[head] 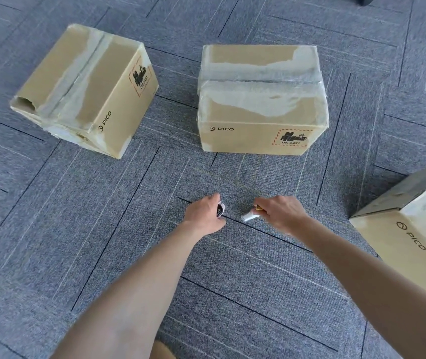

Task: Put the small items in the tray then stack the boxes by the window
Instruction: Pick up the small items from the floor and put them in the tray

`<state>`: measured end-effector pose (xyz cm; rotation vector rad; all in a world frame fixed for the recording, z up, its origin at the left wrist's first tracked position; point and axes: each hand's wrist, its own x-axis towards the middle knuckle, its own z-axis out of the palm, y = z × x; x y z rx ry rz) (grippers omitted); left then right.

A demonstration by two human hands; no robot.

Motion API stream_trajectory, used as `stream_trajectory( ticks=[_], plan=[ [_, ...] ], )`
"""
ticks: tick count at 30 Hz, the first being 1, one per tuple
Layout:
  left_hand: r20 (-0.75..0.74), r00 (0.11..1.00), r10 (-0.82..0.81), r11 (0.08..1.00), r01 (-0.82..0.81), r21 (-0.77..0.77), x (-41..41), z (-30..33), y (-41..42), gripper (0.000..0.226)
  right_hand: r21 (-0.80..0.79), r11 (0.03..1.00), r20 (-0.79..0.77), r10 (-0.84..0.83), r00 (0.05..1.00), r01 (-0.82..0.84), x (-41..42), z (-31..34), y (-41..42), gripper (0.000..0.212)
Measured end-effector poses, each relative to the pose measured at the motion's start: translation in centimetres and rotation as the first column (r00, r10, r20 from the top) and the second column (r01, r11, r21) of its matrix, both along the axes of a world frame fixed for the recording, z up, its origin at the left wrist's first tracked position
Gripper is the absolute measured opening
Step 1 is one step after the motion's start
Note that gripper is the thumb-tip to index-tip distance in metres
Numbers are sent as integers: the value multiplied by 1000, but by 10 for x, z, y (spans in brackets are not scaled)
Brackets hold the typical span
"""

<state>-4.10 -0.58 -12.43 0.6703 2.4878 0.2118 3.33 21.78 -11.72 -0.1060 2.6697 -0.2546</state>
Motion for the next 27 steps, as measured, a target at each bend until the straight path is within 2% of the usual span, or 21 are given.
stream_trajectory(
  ticks=[3,6,11,14,20,24,26,27],
  plan=[
    [0,1000,1,1000,-1,-18,0,0,0,52,76,984,37,159,987,-161,-5,1,2,44],
    [3,1000,-7,1000,7,-28,-1,-1,0,51,128,962,81,231,969,-240,-7,-1,1,44],
    [-1,1000,-22,1000,22,-21,1,-2,-1,57,195,953,113,214,970,-233,-4,-3,-10,26],
    [19,1000,-10,1000,11,-8,0,1,-2,59,185,966,118,164,979,-184,-4,-3,-18,24],
    [88,994,70,997,-71,12,4,17,-8,50,118,993,109,13,994,-26,3,13,-21,33],
    [156,981,115,993,-119,21,10,52,-13,45,-49,983,182,-167,969,179,8,52,-27,31],
    [201,968,149,986,-162,48,16,79,-18,44,-227,891,293,-322,900,392,11,80,-35,33],
    [228,959,168,979,-189,74,19,95,-21,44,-308,793,376,-405,833,525,13,97,-40,33]
  ],
)
